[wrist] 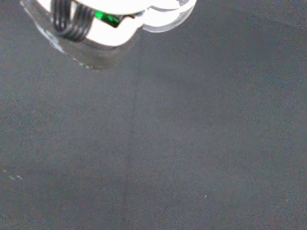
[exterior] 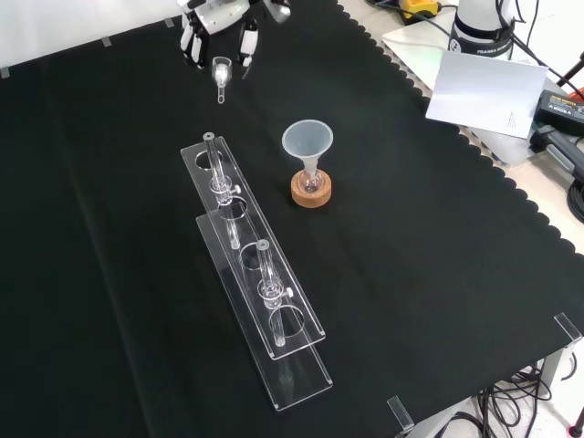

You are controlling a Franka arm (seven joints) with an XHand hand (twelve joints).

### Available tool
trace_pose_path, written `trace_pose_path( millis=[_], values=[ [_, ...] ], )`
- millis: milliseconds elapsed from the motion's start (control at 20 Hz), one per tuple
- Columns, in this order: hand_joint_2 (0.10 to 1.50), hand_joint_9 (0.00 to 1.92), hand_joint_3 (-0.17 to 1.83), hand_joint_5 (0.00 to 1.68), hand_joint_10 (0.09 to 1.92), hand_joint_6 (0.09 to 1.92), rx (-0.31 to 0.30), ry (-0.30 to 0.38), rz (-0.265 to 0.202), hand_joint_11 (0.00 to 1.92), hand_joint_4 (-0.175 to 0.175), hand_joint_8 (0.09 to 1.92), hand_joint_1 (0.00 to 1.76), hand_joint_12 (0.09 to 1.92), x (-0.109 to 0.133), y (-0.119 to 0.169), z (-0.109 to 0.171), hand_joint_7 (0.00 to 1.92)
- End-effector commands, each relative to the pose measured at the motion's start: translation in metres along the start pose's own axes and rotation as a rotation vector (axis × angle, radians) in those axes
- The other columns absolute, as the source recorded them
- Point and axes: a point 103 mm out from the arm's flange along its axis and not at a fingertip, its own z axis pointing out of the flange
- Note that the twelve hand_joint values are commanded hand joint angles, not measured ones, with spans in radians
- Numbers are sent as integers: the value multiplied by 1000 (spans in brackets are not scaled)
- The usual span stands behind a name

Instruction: Pour all the NaCl from the weighing funnel into the round-bottom flask.

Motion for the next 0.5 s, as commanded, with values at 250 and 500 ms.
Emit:
trace_pose_path(
  millis=[250,500],
  values=[
    [728,1262,501,1308,140,548,43,-69,45,1110,175,624,1122,841,26,-64,-19,820],
    [727,1260,501,1308,136,547,57,-65,53,1108,175,625,1122,842,36,-88,-18,819]
  ],
)
